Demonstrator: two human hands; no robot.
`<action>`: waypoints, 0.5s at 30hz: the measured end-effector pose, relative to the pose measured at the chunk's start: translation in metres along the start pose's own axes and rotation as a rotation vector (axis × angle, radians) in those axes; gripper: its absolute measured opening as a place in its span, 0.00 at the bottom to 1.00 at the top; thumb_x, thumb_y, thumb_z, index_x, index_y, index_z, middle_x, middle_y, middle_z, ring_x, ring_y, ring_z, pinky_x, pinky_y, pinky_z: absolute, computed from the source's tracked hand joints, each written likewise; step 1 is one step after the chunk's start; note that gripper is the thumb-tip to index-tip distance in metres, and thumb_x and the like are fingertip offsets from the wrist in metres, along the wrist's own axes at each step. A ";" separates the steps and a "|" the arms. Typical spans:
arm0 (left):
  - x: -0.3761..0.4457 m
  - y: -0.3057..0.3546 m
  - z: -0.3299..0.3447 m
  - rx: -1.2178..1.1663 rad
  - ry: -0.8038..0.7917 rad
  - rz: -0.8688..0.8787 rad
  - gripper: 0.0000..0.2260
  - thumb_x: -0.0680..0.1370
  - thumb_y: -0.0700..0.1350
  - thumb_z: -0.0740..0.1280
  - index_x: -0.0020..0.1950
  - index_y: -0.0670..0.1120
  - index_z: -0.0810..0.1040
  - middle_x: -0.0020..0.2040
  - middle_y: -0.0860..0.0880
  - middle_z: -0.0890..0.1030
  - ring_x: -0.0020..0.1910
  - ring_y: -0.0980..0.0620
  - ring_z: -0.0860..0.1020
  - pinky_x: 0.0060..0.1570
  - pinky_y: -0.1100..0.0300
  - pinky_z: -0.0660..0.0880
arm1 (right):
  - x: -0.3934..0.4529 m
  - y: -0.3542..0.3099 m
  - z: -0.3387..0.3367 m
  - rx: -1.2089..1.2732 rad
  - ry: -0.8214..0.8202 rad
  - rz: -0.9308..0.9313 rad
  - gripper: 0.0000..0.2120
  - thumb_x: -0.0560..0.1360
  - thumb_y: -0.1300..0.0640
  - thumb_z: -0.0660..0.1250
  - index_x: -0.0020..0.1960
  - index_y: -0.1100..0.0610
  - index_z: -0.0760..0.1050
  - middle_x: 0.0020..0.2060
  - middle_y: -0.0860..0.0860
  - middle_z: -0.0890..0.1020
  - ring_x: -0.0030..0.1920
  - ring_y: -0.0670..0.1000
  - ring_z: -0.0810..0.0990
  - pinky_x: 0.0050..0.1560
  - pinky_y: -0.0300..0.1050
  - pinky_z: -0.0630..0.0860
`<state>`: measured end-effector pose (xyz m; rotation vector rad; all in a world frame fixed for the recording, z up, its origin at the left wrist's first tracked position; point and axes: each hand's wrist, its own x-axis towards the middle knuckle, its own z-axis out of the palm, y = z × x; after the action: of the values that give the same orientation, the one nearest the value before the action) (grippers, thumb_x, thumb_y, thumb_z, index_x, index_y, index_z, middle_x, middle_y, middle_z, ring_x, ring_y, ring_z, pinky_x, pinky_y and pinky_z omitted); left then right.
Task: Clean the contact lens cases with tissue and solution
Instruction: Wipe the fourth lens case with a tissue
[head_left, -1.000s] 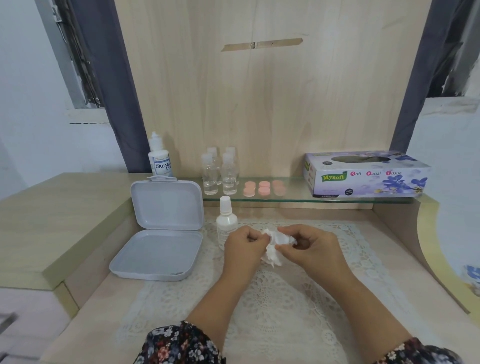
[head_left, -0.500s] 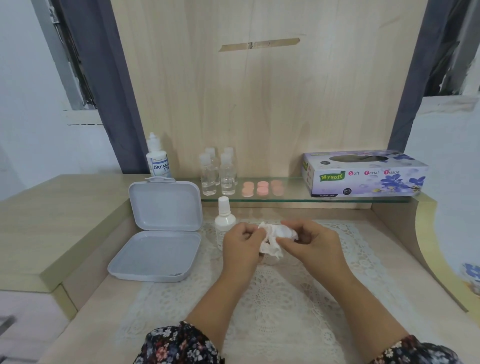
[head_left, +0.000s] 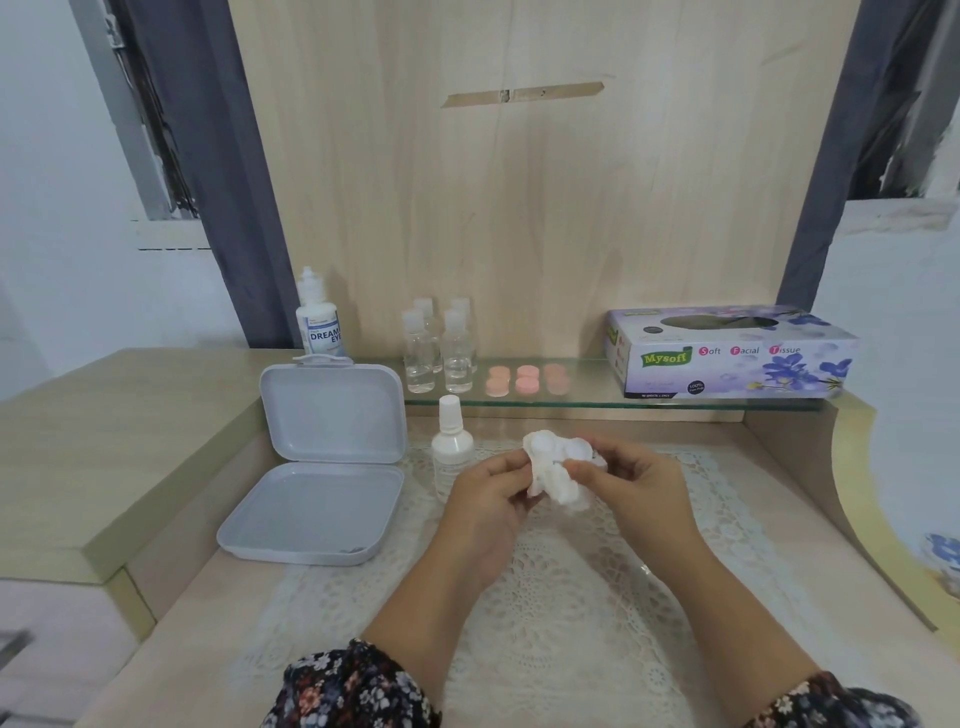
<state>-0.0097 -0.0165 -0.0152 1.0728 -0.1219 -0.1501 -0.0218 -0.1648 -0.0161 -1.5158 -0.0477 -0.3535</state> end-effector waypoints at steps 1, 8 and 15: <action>-0.001 0.001 0.000 -0.017 0.002 0.013 0.10 0.77 0.30 0.61 0.50 0.36 0.81 0.49 0.40 0.84 0.48 0.47 0.83 0.47 0.60 0.79 | 0.001 0.000 -0.001 0.009 0.009 0.002 0.13 0.68 0.64 0.76 0.51 0.53 0.83 0.42 0.49 0.86 0.44 0.49 0.85 0.45 0.41 0.81; -0.003 -0.001 0.001 0.013 -0.045 -0.010 0.10 0.77 0.29 0.62 0.51 0.36 0.81 0.47 0.40 0.85 0.47 0.47 0.83 0.46 0.60 0.79 | -0.001 -0.001 0.001 0.007 -0.008 0.002 0.12 0.68 0.65 0.75 0.47 0.50 0.83 0.40 0.47 0.86 0.40 0.44 0.84 0.39 0.34 0.78; 0.003 -0.004 -0.002 -0.024 0.045 0.013 0.09 0.77 0.29 0.62 0.53 0.37 0.79 0.48 0.40 0.84 0.45 0.48 0.82 0.47 0.59 0.80 | 0.000 0.003 0.001 -0.003 -0.031 0.009 0.14 0.67 0.66 0.76 0.52 0.57 0.83 0.42 0.51 0.86 0.44 0.50 0.85 0.42 0.39 0.81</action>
<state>-0.0070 -0.0169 -0.0201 1.0507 -0.0860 -0.1153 -0.0204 -0.1635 -0.0186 -1.5242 -0.0654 -0.3230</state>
